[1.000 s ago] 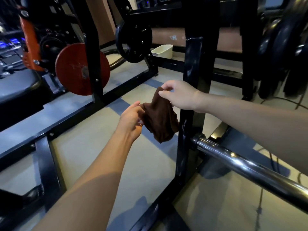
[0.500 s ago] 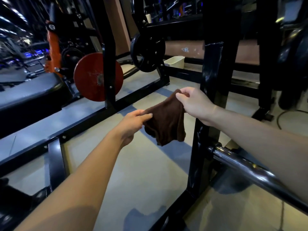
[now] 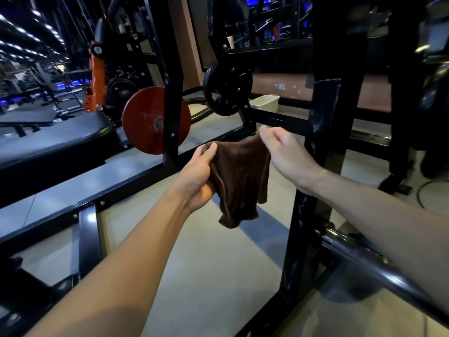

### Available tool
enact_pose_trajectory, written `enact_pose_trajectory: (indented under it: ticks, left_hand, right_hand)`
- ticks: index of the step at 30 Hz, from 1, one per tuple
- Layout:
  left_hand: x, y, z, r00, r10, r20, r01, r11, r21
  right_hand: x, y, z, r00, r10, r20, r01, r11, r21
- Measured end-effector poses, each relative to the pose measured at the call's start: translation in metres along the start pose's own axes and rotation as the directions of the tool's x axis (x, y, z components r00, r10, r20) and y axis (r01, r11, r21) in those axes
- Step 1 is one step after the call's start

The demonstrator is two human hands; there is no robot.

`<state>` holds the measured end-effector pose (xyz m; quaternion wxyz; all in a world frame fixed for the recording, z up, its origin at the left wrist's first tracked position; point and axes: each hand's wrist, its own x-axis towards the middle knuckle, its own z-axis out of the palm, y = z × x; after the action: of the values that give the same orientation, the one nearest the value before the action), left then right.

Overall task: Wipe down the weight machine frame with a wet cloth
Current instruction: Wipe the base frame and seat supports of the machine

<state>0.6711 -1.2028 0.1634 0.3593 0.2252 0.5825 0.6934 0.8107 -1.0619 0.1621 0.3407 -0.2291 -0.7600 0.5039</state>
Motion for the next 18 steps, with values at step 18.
enact_pose_trajectory:
  ticks: [18]
  left_hand:
    - [0.008,-0.002,-0.01,0.952,0.09,-0.293,0.005,0.951,0.309]
  right_hand:
    - [-0.009,0.024,0.031,0.846,0.426,0.321,-0.508,0.827,0.242]
